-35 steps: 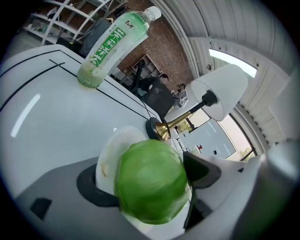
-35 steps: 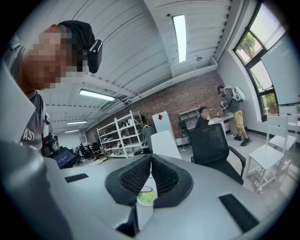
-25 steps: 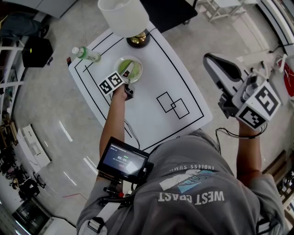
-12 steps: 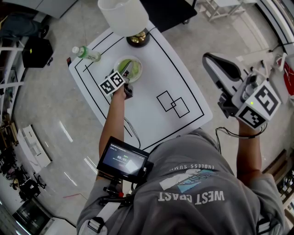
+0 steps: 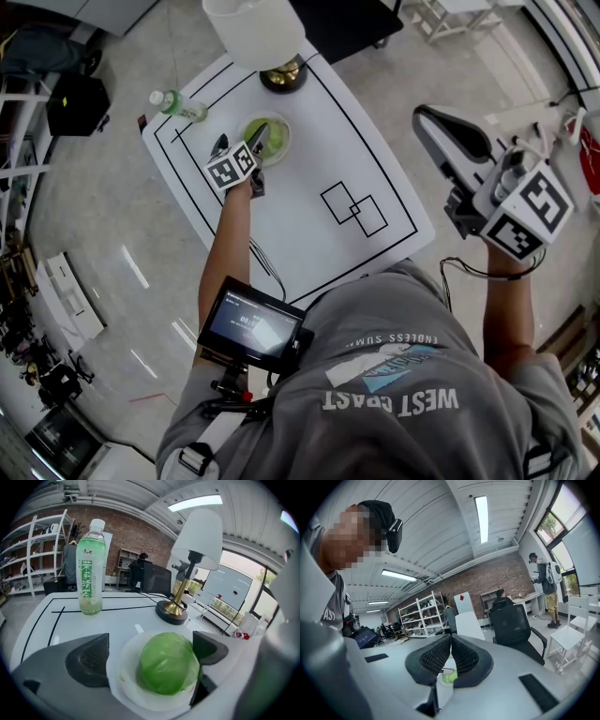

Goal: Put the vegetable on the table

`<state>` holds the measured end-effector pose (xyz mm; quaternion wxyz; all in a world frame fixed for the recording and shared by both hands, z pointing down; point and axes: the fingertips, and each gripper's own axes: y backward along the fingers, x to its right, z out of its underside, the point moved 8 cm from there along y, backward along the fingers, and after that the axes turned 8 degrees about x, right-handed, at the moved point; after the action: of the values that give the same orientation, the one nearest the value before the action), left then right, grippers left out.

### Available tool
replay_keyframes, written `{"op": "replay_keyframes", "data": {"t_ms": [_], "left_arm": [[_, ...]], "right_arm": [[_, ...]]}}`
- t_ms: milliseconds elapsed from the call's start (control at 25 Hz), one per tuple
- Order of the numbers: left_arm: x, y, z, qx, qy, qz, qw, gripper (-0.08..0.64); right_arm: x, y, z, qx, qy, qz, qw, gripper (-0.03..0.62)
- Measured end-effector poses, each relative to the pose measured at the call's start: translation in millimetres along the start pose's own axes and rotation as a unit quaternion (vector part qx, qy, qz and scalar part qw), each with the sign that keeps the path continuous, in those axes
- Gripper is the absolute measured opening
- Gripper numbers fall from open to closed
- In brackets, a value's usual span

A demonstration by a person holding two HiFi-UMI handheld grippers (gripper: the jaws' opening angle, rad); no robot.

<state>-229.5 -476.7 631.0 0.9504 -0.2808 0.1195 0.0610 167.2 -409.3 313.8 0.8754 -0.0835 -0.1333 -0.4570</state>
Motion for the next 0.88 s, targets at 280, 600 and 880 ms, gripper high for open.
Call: {"op": "replay_keyframes", "data": {"t_ms": [280,600,880], "left_arm": [[11,24,-14,0.018,-0.024,0.006,0.9995,0.545],[33,87,-65,0.108,-0.030,0.044,0.9927,0.542],[56,185,-103,0.203,-0.045,0.090,0.9740,0.535]], "right_arm": [[-11,4,-1,0.007,0.000,-0.003,1.000,0.008],[-44,8,-4,0.023,0.005,-0.019,1.000,0.008],[-91,24,-7,0.046,0.015,-0.030,0.998,0.008]]}}
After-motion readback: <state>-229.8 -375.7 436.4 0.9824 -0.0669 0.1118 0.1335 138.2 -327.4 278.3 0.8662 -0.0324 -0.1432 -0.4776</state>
